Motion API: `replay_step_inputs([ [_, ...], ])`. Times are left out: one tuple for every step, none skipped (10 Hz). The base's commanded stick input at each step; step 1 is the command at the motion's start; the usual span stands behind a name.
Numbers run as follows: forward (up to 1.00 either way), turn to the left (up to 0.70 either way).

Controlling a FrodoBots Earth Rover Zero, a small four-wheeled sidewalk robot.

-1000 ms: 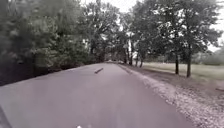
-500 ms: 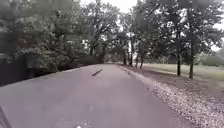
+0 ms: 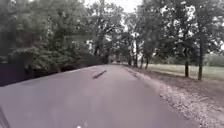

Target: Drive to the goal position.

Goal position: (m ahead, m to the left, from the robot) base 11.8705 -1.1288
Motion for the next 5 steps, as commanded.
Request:
replay_step_inputs([
  [1.0, -0.07],
  [1.0, -0.09],
  [1.0, -0.09],
  [1.0, -0.1],
  [1.0, -0.1],
])
